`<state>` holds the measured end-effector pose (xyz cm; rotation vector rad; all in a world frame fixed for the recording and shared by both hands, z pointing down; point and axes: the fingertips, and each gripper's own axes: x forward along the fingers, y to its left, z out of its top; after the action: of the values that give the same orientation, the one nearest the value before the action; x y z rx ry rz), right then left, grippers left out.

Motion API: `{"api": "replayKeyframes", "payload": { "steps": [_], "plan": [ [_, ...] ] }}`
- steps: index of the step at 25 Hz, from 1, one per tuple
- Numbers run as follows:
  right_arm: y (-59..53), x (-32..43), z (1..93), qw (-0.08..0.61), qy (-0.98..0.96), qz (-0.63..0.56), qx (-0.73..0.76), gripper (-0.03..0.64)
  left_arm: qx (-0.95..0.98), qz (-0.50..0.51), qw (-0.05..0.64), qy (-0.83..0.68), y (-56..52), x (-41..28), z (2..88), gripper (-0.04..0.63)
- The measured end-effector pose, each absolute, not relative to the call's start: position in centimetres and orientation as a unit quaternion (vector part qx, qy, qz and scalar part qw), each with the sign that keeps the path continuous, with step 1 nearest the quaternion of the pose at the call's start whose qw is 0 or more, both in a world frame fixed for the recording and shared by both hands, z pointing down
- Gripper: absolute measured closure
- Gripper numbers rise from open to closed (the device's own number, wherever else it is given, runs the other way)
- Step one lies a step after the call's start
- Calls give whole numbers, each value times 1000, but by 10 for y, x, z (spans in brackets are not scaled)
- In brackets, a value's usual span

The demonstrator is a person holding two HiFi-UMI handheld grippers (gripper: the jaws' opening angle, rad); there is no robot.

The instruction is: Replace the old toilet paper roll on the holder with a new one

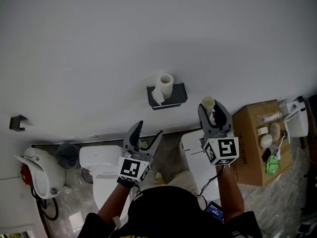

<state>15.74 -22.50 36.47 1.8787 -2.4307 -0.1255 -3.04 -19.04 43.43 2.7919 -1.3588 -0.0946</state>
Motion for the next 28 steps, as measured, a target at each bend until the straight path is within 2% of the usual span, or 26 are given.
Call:
{"api": "replayKeyframes", "payload": {
  "steps": [10, 28],
  "plan": [
    [-216, 166, 368, 31, -786, -28, 616, 431, 900, -28, -14, -434, -234, 2, 420, 278],
    [-204, 179, 363, 28, -784, -20, 620, 431, 887, 11, -17, -461, -336, 35, 423, 272]
  ]
}}
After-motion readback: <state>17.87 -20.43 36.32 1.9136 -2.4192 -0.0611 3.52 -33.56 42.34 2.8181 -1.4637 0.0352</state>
